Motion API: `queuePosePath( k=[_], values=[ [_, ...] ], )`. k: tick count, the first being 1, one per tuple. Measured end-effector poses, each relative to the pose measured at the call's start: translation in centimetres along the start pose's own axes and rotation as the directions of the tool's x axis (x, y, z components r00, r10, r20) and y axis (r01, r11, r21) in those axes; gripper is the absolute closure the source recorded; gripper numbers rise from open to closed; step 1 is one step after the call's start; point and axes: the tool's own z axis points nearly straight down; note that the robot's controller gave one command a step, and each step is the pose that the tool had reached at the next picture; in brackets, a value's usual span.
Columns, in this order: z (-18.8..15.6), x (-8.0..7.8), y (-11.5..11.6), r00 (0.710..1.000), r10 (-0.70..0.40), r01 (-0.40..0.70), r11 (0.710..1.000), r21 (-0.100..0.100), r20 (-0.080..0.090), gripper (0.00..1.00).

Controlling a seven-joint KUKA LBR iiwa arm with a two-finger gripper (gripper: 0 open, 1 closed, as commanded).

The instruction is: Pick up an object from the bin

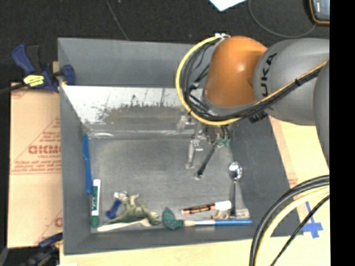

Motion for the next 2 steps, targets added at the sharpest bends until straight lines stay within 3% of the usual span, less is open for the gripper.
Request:
queuePosePath(
  k=[1,2],
  values=[
    [-0.5,-0.2,0.0,1.0,0.0,0.0,1.0,0.0,0.008,0.0],
    [9.7,-1.3,-7.2,0.898,-0.44,0.44,0.898,0.004,0.007,0.0]
  ],
)
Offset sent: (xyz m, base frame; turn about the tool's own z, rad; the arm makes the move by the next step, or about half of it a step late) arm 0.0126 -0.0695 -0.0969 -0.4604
